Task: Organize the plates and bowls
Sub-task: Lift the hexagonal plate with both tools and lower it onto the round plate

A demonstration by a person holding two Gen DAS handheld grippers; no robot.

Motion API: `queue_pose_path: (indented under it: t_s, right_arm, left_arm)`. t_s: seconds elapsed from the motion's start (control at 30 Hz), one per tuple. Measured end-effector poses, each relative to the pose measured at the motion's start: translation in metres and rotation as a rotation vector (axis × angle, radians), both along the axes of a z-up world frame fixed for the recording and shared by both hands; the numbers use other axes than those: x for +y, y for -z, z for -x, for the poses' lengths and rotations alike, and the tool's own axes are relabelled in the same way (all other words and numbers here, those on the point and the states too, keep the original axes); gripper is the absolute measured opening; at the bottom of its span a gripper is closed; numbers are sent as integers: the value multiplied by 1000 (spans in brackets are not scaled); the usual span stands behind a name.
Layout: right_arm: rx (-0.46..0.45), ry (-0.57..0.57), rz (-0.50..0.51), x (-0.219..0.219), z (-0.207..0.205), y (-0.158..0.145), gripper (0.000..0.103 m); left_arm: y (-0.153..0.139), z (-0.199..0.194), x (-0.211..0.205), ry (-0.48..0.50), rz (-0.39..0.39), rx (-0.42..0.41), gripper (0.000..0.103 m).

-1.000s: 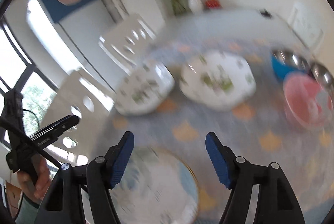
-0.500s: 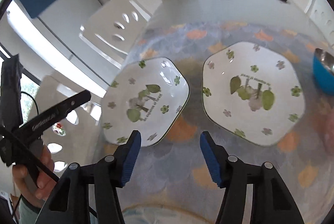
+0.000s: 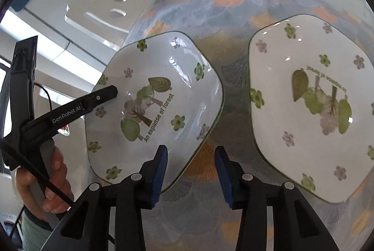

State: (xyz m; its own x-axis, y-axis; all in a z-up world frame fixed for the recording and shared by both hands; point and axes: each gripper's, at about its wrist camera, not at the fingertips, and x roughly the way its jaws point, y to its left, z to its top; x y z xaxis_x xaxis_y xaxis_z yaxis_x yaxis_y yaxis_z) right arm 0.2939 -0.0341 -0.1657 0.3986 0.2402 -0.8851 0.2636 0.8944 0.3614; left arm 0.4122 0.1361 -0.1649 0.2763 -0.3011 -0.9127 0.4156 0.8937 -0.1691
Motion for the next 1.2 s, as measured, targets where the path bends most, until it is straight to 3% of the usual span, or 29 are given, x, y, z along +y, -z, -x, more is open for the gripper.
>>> queue_pose_path:
  t_s: [0.1,0.23,0.43,0.6,0.8,1.03,1.2]
  right_arm:
    - [-13,-46,25,6,-6,-2,40]
    - [-3,-94,116,17,-13,-5,40]
    - [5,-109,88,7,-15,0,40]
    - [11,-106,3,5,-9,5,40]
    - [-20,-87,7,4,-10,3,40]
    - [-64,-114,111,15,-16,1,38]
    - [-67,-138,108,11,-8,-2,38]
  left_arm:
    - [-2,10,8,3,43,12,36]
    - [-1,22,13,1,40,30,36]
    - [-9,46,21,21,77,59,36]
    - [-1,44,27,6,105,77,36]
    - [6,24,16,-2,129,65,36]
    - [5,25,15,11,122,9,36]
    - [-1,33,13,7,105,-6,36]
